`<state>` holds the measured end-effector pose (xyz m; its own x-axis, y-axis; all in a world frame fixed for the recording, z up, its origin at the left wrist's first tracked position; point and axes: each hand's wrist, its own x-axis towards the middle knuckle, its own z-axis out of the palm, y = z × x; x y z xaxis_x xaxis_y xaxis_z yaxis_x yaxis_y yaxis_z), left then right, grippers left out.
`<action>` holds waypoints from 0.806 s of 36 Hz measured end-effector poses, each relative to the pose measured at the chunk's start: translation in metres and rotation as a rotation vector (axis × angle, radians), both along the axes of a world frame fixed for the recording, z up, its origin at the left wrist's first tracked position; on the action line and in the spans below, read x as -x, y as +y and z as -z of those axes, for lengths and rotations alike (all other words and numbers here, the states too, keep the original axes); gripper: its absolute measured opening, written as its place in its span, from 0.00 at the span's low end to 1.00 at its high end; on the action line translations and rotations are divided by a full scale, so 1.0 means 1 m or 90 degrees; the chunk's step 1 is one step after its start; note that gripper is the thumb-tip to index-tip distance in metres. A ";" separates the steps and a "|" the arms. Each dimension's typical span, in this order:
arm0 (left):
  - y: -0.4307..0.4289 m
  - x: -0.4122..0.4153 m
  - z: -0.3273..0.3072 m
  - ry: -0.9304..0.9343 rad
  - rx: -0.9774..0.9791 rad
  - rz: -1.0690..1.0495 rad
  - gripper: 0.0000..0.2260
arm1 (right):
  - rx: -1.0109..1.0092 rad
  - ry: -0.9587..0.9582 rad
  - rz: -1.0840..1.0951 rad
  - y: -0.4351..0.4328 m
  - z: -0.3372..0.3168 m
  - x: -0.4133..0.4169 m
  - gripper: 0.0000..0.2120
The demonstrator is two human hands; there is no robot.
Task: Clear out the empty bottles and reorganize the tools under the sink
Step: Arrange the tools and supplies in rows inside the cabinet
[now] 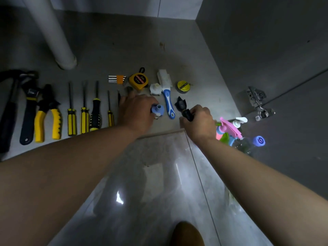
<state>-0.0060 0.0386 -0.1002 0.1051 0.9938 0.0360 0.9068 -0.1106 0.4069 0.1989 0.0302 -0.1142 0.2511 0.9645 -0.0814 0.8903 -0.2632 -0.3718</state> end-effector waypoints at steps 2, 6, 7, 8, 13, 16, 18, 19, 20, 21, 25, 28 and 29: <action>0.000 0.000 0.000 0.008 0.003 0.000 0.12 | -0.007 0.021 -0.008 -0.005 -0.001 -0.001 0.17; -0.003 -0.002 -0.003 0.012 0.011 -0.002 0.13 | -0.040 0.067 -0.049 -0.017 -0.007 -0.004 0.18; -0.005 -0.002 -0.006 0.009 0.018 0.001 0.13 | -0.046 0.066 -0.070 -0.021 -0.010 -0.006 0.18; -0.007 -0.002 -0.011 0.002 0.022 0.007 0.14 | -0.050 0.060 -0.093 -0.025 -0.014 -0.008 0.18; -0.021 -0.003 -0.050 -0.016 0.050 0.095 0.10 | 0.061 0.054 -0.181 -0.035 -0.045 -0.027 0.14; -0.034 -0.007 -0.085 0.026 0.123 0.173 0.11 | 0.230 0.080 -0.229 -0.048 -0.073 -0.043 0.14; -0.045 -0.010 -0.111 0.080 0.164 0.231 0.11 | 0.363 0.080 -0.252 -0.063 -0.092 -0.054 0.18; -0.050 -0.012 -0.125 0.103 0.181 0.257 0.11 | 0.422 0.085 -0.255 -0.071 -0.102 -0.060 0.19; -0.055 -0.014 -0.140 0.122 0.201 0.279 0.11 | 0.468 0.095 -0.255 -0.079 -0.112 -0.065 0.19; -0.062 -0.015 -0.154 0.138 0.224 0.296 0.11 | 0.492 0.106 -0.252 -0.086 -0.121 -0.071 0.19; -0.089 -0.024 -0.211 0.184 0.287 0.325 0.13 | 0.432 0.111 -0.229 -0.115 -0.163 -0.101 0.16; -0.110 -0.034 -0.241 0.191 0.328 0.318 0.14 | 0.366 0.132 -0.205 -0.134 -0.190 -0.121 0.13; -0.116 -0.039 -0.249 0.194 0.343 0.317 0.14 | 0.356 0.132 -0.204 -0.140 -0.199 -0.126 0.11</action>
<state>0.0329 -0.0776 0.1490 0.4696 0.7000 -0.5380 0.8825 -0.3914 0.2609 0.3253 -0.1095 0.0843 -0.1150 0.7876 -0.6054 0.8814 -0.2001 -0.4278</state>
